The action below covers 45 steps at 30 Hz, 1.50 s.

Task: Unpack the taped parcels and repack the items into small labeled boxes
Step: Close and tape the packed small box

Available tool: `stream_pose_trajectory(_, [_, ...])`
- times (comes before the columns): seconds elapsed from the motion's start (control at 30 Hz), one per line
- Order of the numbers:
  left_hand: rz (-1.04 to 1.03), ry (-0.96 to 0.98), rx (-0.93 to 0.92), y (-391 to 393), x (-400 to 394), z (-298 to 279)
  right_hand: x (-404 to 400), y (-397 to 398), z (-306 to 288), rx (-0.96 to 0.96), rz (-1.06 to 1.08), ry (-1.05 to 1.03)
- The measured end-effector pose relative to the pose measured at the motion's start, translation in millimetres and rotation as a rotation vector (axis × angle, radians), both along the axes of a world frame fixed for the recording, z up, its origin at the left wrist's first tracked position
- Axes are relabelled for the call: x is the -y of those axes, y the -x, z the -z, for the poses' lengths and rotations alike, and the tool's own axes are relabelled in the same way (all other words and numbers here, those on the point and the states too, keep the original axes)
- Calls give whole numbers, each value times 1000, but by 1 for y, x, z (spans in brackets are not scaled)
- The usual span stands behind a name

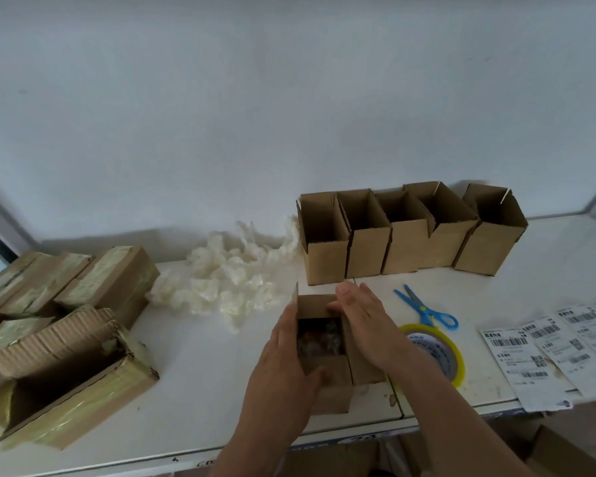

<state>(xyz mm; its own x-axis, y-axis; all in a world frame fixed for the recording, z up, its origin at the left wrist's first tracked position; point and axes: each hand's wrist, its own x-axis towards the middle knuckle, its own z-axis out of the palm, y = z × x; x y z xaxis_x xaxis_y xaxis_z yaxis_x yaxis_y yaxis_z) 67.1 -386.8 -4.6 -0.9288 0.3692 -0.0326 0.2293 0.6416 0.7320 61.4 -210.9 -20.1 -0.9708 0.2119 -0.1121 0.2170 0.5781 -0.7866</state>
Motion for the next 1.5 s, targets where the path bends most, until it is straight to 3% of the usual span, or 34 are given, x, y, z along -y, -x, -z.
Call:
stream_pose_trajectory(0.07, [-4, -10, 41, -1, -3, 0, 0, -1, -3, 34, -40, -83])
stream_pose_trajectory(0.13, [8, -16, 91, -1, -6, 0, 0, 1, -4, 4, -32, -39])
stream_pose_trajectory(0.33, [12, -108, 157, 1, -5, -7, 4, 0, -15, -130, 260, 650])
stream_pose_trajectory(0.47, [12, -72, 126, 3, -3, -5, 4, -7, -11, -73, 260, 883])
stream_pose_trajectory(0.53, [1, -44, 112, 4, -5, -2, 7, -12, -9, -56, 234, 856])
stream_pose_trajectory(0.67, [-40, -29, 107, 7, -10, 4, 12, -18, -5, 1, 212, 526])
stream_pose_trajectory(0.83, [-77, -124, 103, 7, -14, 11, 17, -22, 1, 46, 198, 391])
stream_pose_trajectory(1.1, [-180, -265, 228, 5, -30, 21, 17, -23, 9, 59, 208, 381])
stream_pose_trajectory(1.33, [-289, -433, 408, 3, -37, 27, 24, -24, 16, 69, 249, 508])
stream_pose_trajectory(1.5, [-289, -440, 426, 3, -36, 28, 26, -23, 19, 65, 271, 549])
